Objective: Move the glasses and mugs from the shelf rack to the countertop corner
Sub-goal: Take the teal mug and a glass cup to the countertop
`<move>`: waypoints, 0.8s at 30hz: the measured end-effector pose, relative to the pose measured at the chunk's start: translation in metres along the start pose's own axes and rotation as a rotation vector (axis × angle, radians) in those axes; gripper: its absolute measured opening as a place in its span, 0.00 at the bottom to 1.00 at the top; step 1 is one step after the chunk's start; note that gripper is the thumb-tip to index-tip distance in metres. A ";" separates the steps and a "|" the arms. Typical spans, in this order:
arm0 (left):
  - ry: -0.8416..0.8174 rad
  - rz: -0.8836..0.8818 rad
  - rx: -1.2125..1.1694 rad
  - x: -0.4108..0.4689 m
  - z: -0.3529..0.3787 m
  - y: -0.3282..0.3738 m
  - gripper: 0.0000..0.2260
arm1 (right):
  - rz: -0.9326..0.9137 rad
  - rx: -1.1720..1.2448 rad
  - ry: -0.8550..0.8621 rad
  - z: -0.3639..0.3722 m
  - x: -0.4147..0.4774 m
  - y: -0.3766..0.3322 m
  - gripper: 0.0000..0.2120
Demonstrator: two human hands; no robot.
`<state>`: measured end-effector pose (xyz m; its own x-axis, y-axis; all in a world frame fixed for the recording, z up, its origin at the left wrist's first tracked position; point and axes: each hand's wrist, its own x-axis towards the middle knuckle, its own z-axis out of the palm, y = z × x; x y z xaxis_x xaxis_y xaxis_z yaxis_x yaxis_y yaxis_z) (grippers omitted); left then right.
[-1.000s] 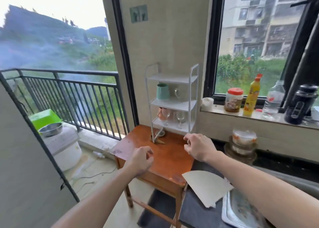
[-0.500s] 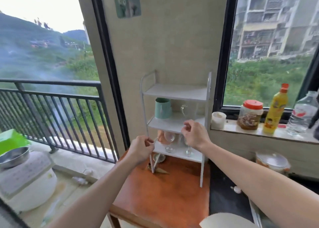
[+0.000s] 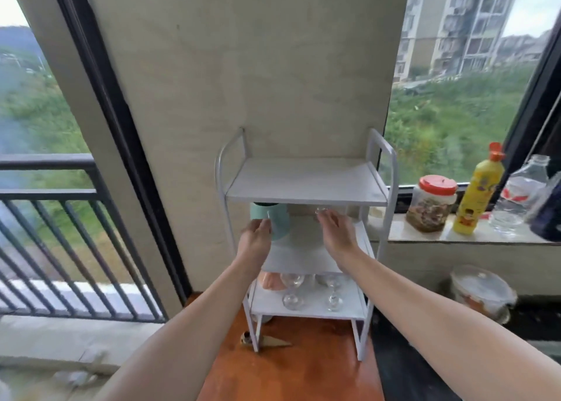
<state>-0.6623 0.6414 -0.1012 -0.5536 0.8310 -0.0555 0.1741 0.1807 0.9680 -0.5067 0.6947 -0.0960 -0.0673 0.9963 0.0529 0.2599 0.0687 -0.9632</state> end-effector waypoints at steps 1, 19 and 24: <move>0.000 -0.023 -0.054 0.005 0.003 0.000 0.11 | 0.010 0.036 -0.003 0.001 0.002 0.001 0.18; 0.099 -0.064 -0.145 -0.037 0.005 -0.007 0.10 | 0.015 0.264 -0.125 -0.022 -0.029 0.016 0.17; 0.027 -0.081 -0.174 -0.068 -0.013 -0.010 0.11 | 0.044 0.236 -0.168 -0.033 -0.054 0.020 0.17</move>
<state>-0.6373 0.5764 -0.1033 -0.5819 0.8026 -0.1311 -0.0146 0.1509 0.9884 -0.4661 0.6437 -0.1099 -0.2243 0.9744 -0.0154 0.0361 -0.0075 -0.9993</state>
